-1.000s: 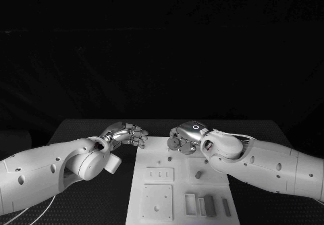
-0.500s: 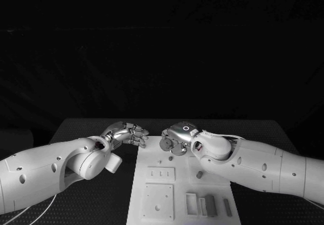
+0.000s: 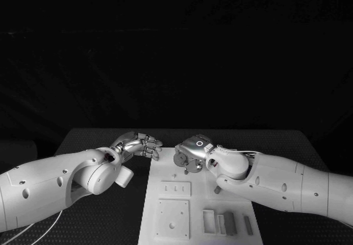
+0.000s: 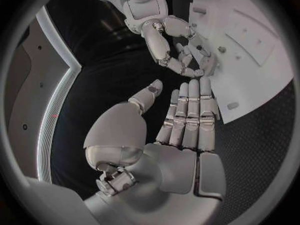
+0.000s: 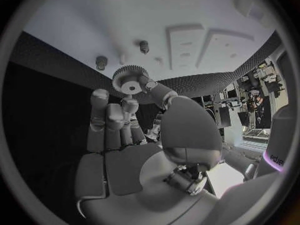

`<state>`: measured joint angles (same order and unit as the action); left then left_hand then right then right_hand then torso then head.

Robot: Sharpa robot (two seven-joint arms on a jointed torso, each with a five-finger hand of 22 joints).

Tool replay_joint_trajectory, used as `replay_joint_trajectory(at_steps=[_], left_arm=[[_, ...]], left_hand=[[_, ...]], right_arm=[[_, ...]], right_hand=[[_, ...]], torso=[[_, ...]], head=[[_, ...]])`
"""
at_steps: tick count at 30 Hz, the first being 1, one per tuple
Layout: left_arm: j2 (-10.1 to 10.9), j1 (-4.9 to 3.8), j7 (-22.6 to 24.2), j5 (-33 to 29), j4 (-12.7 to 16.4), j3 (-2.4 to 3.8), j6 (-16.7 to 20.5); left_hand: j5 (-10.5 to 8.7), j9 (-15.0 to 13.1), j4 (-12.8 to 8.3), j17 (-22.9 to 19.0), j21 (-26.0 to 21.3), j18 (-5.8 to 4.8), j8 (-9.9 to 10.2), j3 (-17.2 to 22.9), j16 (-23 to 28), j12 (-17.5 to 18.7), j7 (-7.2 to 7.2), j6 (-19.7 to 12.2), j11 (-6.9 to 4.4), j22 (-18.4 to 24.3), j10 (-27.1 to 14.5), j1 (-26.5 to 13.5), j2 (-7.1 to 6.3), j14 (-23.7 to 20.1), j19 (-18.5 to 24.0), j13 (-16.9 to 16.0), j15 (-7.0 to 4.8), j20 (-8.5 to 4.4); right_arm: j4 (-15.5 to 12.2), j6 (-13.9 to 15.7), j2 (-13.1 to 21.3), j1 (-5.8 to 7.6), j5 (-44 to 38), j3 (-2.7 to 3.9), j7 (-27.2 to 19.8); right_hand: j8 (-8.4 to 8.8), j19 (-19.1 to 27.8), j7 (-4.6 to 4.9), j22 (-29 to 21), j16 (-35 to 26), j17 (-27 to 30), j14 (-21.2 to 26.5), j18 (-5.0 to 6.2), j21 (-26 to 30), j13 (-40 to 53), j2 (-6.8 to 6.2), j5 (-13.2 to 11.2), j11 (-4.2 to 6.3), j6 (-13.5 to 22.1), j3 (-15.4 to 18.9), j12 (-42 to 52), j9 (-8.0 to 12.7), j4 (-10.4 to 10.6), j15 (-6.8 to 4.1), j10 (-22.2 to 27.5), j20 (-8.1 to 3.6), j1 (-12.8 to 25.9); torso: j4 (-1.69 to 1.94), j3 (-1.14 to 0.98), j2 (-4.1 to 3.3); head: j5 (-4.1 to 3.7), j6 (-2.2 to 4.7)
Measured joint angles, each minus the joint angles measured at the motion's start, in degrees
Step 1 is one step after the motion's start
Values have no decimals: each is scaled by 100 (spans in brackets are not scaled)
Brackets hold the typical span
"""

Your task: Assemble the parts on the task board

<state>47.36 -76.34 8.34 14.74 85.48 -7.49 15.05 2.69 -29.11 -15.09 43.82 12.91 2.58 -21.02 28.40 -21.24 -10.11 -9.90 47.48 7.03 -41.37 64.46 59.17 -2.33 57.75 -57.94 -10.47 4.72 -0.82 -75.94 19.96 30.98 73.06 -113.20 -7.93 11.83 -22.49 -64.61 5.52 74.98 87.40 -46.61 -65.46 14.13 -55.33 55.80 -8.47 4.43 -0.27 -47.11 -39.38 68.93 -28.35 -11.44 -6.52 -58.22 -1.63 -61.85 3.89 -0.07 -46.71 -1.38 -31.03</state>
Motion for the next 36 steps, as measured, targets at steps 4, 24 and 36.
replay_joint_trajectory(at_steps=[4, 24, 36], left_arm=[[-4, 0, -1, 0, 2, 0, -3], [-2, 0, -5, 0, 2, 0, -9], [-2, 0, -5, 0, 2, 0, -11]], left_hand=[[0, 0, 0, 5, 0, -1, 0, 0, 0, 0, 0, 0, 0, 0, 0, 0, 0, 0, 0, -5, 0, 0], [0, 0, 0, 10, 0, -15, 0, 0, 22, 0, 0, 0, 0, -4, 0, 0, 0, 0, 0, -9, 0, 0], [0, 0, 0, 15, 0, -39, 0, 0, 22, 0, 0, 0, 0, -9, 0, 0, 0, 0, 0, -8, 0, 0]], right_arm=[[35, 0, -47, 0, -62, -1, 22], [266, -164, -175, -46, -131, -30, 108], [405, -225, -235, -52, -164, -35, 154]], right_hand=[[1, -1, 0, 0, 0, 0, -9, 0, 0, -5, 0, 0, 0, 0, 0, 0, 0, 0, 7, 0, 1, 0], [4, -22, -20, 0, 0, 0, -32, -1, 0, -17, -22, 0, 0, -20, 0, 0, 7, 31, 2, 0, 1, -22], [5, -28, -20, 0, 0, -1, -32, -1, 0, -22, -22, 0, 0, -20, -15, 0, 15, 47, 4, 0, 11, -22]], torso=[[-3, -3, -1], [0, 1, 1], [-2, 2, 3]], head=[[-1, 3], [10, -32], [14, -37]])
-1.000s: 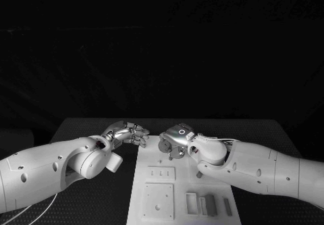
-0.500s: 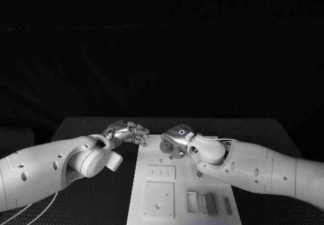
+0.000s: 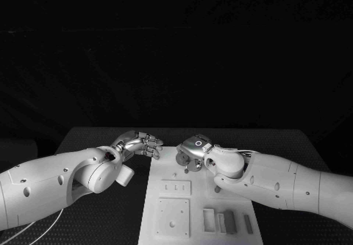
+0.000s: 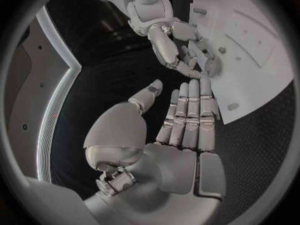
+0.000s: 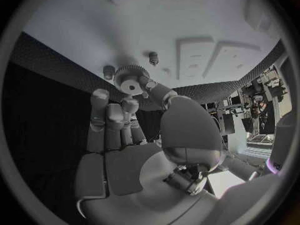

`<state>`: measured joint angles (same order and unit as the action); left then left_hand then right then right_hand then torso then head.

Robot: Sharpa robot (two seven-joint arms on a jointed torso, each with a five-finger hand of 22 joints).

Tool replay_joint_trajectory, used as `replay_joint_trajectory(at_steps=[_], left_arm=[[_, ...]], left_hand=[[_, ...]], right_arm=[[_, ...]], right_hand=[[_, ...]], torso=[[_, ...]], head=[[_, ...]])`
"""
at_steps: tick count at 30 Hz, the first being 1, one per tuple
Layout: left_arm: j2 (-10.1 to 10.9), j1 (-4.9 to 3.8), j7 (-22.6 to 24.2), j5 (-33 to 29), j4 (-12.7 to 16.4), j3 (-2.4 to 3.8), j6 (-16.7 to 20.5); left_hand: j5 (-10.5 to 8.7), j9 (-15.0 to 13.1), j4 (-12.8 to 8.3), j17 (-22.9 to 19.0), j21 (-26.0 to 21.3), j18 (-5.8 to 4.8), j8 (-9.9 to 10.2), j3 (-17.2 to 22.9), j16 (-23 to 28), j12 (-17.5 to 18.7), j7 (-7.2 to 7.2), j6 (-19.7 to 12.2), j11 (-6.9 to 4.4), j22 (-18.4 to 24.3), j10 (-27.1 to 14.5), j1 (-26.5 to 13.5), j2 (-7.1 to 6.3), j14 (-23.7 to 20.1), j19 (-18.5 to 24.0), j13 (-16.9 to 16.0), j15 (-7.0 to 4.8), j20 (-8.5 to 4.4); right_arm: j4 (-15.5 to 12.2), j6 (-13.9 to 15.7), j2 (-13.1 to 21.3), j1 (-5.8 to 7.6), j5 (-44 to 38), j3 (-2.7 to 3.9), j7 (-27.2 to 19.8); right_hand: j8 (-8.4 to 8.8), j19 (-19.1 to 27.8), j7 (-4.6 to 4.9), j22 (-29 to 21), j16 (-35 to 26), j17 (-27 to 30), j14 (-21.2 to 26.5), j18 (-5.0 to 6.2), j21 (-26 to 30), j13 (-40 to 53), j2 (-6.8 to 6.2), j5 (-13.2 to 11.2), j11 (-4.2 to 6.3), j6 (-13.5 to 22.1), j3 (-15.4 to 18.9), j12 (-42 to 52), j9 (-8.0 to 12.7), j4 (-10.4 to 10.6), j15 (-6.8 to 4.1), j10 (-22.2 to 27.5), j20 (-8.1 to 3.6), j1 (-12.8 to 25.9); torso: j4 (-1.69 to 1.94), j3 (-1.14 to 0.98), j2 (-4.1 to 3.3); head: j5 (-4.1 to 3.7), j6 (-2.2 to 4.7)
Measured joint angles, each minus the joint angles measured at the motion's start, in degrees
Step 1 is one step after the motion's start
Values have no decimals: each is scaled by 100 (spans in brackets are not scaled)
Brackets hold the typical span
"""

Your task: Assemble the parts on the task board

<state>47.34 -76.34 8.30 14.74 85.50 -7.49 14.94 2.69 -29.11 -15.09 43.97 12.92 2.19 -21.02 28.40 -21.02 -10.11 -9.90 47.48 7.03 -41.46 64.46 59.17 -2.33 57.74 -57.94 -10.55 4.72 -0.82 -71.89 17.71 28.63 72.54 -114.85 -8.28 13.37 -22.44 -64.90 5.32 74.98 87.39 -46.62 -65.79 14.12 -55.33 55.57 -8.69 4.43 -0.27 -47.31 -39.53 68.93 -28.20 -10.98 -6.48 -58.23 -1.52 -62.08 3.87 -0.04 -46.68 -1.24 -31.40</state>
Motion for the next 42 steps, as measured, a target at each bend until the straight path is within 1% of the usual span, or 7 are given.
replay_joint_trajectory(at_steps=[17, 23, 25, 31, 33, 42], left_arm=[[-5, 0, -1, 0, -1, 0, -3], [-6, 0, -2, 0, 3, 1, -3], [-5, 0, -2, 0, 5, 1, -3], [-6, 0, -3, 0, 5, 1, -3], [-7, 0, -3, 0, 5, 1, -3], [-1, 0, -4, 1, 3, 1, -4]], left_hand=[[0, 0, 0, 10, 0, -3, 0, 0, 0, 23, 0, 0, 0, 1, 0, 0, 0, 0, 0, -5, 0, 0], [0, 0, 0, 10, 0, -4, 0, 0, 0, 23, 0, 0, 0, -4, 0, 0, 0, 0, 0, -4, 0, 0], [0, 0, 0, 14, 0, -4, 0, 0, 0, 23, 0, 0, 0, -4, 0, 0, 0, 0, 0, -7, 0, 0], [0, 0, 0, 15, 0, -6, 0, 0, 0, 23, 0, 0, 0, -4, 0, 0, 0, 0, 0, -9, 0, 0], [0, 0, 0, 15, 0, -6, 0, 0, 22, 23, 0, 0, 0, -4, 0, 0, 0, 0, 0, -9, 0, 0], [0, 0, 0, 20, 0, -7, 0, 0, 22, 23, 0, 0, 0, -3, 0, 0, 0, 0, 0, -8, 0, 0]], right_arm=[[180, -46, -136, -22, 15, -10, -11], [243, -83, -161, -18, 73, -15, -58], [257, -94, -170, -15, 106, -29, -83], [252, -116, -179, -20, 189, -51, -138], [248, -126, -172, -22, 213, -52, -152], [201, -131, -102, -26, 298, -47, -226]], right_hand=[[15, 7, 0, 0, 0, 0, 8, 0, 0, -12, 0, 0, 0, 0, 0, 0, 1, 0, 9, 0, 8, 0], [94, 1, 0, 0, -27, 0, 9, 0, 35, -55, -76, 0, 0, 0, -1, 0, 19, 1, 11, 0, 1, -28], [133, 13, 0, 0, -32, -3, 34, 0, 64, -68, -76, 0, 0, 0, -1, 0, 38, 1, 36, 0, -9, -29], [133, 45, 0, 0, -32, -10, 38, 0, 64, -75, -76, 1, 0, 0, -1, 0, 44, 1, 40, 0, 2, -29], [161, 45, 0, 0, -32, -10, 38, 0, 64, -81, -76, 0, 0, 0, -1, 0, 45, 1, 40, 0, 2, -29], [182, 54, 0, 0, -32, -15, 56, 0, 64, -81, -76, 0, 0, 0, -1, 0, 44, 1, 58, 0, 10, -29]], torso=[[-1, -3, 0], [-2, -4, 0], [-2, -4, 0], [-4, -4, 0], [-5, -4, -1], [-4, -7, 0]], head=[[-2, -3], [5, -16], [5, -19], [8, -25], [10, -29], [18, -43]])
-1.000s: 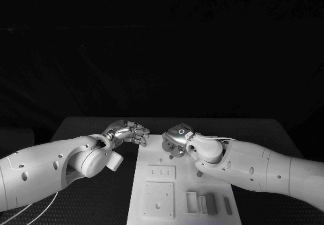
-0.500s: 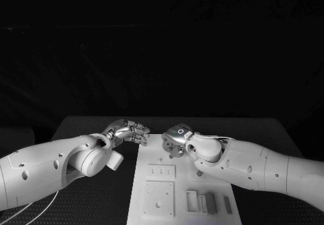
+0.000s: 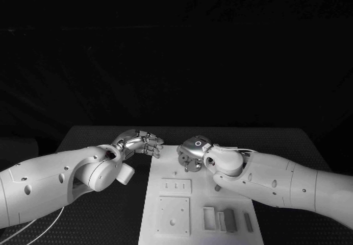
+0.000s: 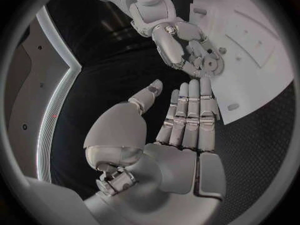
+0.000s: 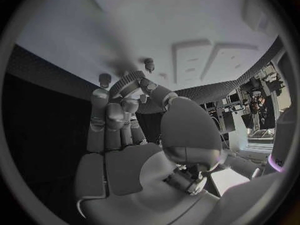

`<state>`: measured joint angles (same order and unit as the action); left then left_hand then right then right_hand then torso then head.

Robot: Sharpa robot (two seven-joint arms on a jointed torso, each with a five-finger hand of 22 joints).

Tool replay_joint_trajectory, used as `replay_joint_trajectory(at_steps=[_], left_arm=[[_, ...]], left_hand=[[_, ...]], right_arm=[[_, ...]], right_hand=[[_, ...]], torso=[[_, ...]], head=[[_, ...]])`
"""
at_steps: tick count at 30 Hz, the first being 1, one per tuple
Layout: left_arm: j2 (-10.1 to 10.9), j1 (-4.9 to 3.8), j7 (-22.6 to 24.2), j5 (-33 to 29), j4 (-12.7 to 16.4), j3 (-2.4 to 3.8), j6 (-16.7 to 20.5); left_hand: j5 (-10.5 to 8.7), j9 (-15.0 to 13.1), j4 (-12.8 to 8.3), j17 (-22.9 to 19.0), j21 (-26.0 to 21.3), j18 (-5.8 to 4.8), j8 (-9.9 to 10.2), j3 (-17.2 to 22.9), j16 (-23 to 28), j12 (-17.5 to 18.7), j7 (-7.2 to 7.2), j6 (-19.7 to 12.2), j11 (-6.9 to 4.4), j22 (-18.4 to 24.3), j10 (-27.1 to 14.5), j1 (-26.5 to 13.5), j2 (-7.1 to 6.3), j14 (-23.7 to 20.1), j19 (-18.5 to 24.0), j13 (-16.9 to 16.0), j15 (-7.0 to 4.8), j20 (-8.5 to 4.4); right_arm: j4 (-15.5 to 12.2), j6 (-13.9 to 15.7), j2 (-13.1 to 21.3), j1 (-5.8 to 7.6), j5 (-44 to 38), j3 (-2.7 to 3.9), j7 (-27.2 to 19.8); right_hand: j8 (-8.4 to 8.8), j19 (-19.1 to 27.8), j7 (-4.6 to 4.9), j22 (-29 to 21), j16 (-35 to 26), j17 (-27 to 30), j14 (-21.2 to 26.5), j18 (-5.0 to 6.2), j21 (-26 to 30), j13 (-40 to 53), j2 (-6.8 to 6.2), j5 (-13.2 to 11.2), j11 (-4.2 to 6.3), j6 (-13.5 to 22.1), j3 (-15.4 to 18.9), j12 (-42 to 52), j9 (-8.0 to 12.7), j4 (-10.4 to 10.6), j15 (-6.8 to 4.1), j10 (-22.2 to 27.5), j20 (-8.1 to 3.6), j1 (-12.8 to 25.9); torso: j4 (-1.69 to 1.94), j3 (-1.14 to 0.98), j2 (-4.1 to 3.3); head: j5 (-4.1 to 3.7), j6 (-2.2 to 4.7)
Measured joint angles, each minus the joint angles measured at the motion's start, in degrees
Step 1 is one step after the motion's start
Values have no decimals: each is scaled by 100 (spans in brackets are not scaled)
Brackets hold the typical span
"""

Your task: Assemble the parts on the task board

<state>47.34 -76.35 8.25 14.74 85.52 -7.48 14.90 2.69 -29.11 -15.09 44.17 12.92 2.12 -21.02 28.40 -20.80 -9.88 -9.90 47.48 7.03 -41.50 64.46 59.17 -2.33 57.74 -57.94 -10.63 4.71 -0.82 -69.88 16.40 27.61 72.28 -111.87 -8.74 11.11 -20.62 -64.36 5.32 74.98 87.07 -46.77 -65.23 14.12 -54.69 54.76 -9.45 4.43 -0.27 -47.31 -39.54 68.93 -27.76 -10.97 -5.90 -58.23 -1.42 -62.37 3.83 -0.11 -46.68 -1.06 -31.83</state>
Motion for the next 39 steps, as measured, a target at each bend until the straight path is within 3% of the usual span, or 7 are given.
replay_joint_trajectory(at_steps=[7, 14, 39], left_arm=[[0, 0, -1, 0, 0, 0, -1], [-1, 0, -2, 0, -2, 0, -1], [9, 0, -4, 0, -5, 0, -3]], left_hand=[[0, 0, 0, -1, 0, 0, 0, 0, 0, 0, 0, 0, 0, 1, 0, 0, 0, 0, 0, 0, 0, 0], [0, 0, 0, -1, 0, -1, 0, 0, 0, 0, 0, 0, 0, -5, 0, 0, 0, 0, 0, -4, 0, 0], [0, 0, 15, 9, 0, -6, 0, -15, 0, 0, 0, 0, 0, -9, 0, 0, 0, 0, 0, -8, 0, 0]], right_arm=[[-5, 47, 24, -13, 55, 3, -36], [20, 143, 33, -25, 142, -6, -78], [56, 364, 171, -20, 351, 1, -137]], right_hand=[[14, 1, 0, 0, -25, 0, 0, 0, 26, -34, 0, 0, 0, 0, 0, -17, 1, 0, 0, 0, 1, 0], [90, 99, 0, 0, -201, 21, 85, 7, 154, -533, -16, 0, 0, 0, 0, -495, 18, 0, 80, 0, 87, -16], [178, 122, 0, 0, -371, 45, 134, 9, 303, -1664, -37, 1, 0, 0, -1, -1624, 36, -35, 109, 0, 101, -39]], torso=[[-5, -2, 0], [-4, -2, 0], [1, 5, 1]], head=[[6, -3], [1, 7], [3, -11]])
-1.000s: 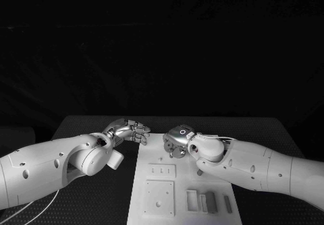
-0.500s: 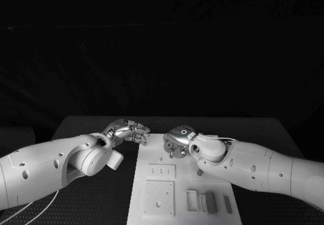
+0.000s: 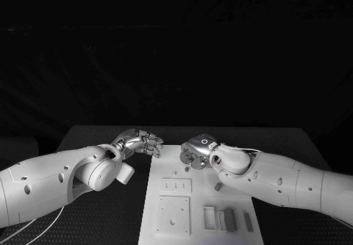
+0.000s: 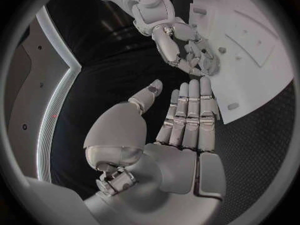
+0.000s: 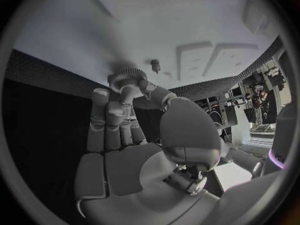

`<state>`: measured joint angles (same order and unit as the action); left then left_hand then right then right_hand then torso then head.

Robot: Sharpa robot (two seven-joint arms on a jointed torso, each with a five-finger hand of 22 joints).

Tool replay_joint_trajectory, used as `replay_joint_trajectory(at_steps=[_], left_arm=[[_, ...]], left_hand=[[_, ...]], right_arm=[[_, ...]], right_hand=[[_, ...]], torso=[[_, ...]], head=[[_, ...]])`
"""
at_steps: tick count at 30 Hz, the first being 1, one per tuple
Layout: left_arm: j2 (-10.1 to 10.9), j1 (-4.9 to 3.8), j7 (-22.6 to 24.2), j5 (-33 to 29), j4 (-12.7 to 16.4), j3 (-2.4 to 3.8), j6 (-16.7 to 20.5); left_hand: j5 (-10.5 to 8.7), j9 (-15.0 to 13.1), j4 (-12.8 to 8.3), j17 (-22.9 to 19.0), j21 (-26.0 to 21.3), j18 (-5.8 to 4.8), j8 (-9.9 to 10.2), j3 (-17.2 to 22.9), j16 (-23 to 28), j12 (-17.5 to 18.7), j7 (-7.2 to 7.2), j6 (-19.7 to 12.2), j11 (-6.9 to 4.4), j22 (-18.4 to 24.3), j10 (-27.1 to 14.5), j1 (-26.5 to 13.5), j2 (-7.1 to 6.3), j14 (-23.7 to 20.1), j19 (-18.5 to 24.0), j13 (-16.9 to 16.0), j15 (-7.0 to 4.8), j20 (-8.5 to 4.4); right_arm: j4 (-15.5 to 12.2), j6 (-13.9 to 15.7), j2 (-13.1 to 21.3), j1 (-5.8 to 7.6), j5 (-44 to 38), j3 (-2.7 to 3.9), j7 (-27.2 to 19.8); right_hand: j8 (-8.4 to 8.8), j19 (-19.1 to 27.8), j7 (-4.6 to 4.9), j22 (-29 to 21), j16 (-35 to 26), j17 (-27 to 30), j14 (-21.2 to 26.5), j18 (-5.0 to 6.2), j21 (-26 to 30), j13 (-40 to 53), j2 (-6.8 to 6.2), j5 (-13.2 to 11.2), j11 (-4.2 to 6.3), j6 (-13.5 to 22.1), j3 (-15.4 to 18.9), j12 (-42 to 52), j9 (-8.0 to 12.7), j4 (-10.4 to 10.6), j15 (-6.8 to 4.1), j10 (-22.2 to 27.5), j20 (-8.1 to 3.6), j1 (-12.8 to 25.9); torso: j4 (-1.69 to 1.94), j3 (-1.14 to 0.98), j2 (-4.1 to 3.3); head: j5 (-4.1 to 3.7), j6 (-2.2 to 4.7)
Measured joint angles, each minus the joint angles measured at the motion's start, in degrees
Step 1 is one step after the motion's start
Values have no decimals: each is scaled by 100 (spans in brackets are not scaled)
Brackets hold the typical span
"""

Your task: Assemble the parts on the task board

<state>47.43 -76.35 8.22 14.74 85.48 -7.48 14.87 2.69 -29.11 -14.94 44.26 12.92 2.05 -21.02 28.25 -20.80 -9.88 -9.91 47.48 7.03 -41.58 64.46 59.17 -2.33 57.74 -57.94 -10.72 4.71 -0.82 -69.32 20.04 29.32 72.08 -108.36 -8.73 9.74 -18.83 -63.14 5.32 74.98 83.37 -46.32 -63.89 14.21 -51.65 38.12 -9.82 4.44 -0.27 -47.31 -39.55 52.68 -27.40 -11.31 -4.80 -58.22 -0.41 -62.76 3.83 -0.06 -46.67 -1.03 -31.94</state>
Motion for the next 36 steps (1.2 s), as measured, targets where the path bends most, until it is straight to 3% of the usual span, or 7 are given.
replay_joint_trajectory(at_steps=[7, 36], left_arm=[[-9, 0, 0, 0, -16, 0, -1], [-3, 0, 0, 0, -14, 0, -2]], left_hand=[[0, 0, 0, 6, 0, -1, 0, 0, 0, 0, 0, 0, 0, 0, 0, 0, 0, 0, 0, 0, 0, 0], [0, 0, 0, 16, -23, -7, 0, 0, 23, 22, 0, 0, 0, -3, 0, 0, 0, 16, 0, -9, 15, 0]], right_arm=[[0, -4, -5, 1, 89, -1, -2], [-104, -114, -14, -20, 305, -3, -44]], right_hand=[[6, 0, 0, 0, -29, 0, 2, 1, 29, -419, 0, 0, 0, 0, -15, -487, 4, -15, 45, 0, 0, 0], [22, -1, 0, 0, -50, 0, 2, 2, 29, -638, 1, 0, -1, 0, 1, -707, -5, -31, 45, 0, 1, 0]], torso=[[-4, -1, 0], [-1, -1, 3]], head=[[2, -1], [-18, -31]])
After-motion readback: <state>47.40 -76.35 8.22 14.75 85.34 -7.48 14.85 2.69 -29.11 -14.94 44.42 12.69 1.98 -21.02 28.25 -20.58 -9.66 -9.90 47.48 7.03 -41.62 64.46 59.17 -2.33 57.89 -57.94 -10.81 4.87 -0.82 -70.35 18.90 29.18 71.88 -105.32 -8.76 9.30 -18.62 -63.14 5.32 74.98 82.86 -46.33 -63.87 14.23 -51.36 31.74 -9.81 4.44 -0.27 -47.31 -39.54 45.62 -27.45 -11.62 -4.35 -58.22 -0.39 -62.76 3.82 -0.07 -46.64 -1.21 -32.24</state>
